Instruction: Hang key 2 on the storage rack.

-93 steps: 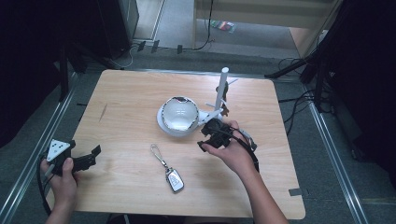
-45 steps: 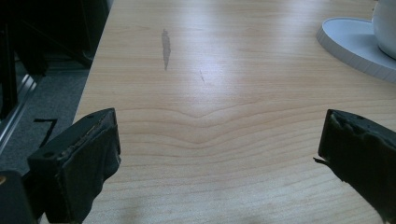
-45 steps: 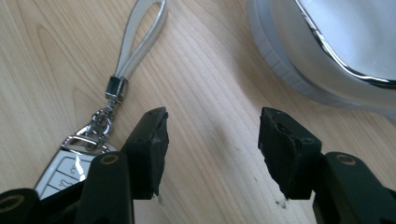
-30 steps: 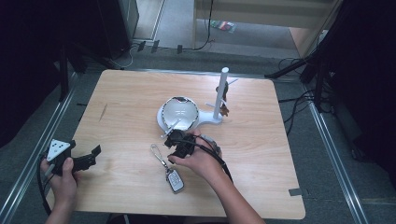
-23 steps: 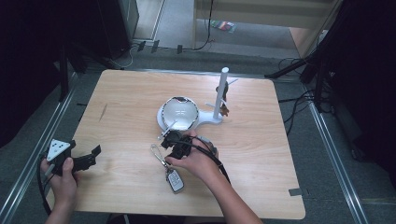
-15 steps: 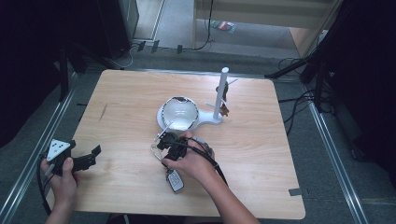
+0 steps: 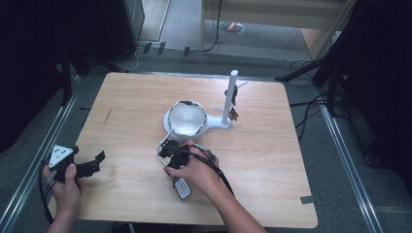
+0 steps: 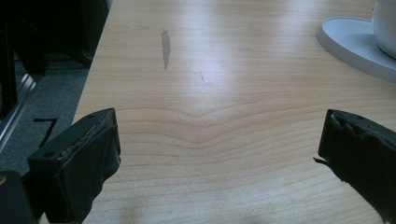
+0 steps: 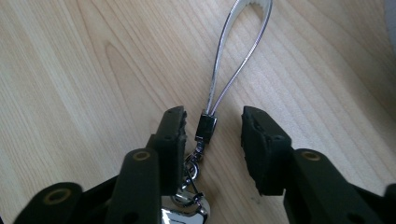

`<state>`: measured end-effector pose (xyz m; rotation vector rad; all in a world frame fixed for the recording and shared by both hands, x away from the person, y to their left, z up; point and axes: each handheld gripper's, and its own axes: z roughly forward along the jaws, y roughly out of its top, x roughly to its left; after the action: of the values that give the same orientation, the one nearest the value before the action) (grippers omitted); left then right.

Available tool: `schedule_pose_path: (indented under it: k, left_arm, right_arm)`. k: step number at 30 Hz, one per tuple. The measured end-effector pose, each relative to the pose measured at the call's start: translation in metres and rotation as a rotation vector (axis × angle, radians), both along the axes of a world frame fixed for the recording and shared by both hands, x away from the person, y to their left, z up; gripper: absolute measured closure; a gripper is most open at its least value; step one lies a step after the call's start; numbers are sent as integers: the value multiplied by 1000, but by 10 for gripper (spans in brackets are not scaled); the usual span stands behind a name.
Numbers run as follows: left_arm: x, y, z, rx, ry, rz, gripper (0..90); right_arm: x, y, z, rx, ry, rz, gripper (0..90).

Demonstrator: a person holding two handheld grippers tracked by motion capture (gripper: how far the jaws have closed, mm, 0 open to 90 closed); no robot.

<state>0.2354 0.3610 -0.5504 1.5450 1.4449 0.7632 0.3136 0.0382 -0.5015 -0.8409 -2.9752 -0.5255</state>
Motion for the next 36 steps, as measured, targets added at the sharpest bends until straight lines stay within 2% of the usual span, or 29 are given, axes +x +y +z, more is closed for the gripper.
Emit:
schedule_pose_path:
  k: [8,14,17,19,26,31,36]
  left_arm:
    - [0,0,0,2,0,0,0]
    - [0,0,0,3,0,0,0]
    - [0,0,0,4,0,-1,0]
    - [0,0,0,5,0,-1,0]
    - [0,0,0,8,-2,-1,0]
    - [0,-1,0,9,-1,0,0]
    - [0,-1,0,13,2,-3,0]
  right_arm:
    - [-2,5,-6,-46,10,4,730]
    - [-3,7,-8,-62,-7,-3,825]
    - [-4,7,-7,-66,-17,-2,833]
    - [-5,7,-6,-53,-12,-3,833]
    - [-5,0,1,-23,-49,-36,834]
    - [-4,-8,11,41,-72,-56,834]
    - [-5,-15,19,83,-99,-70,835]
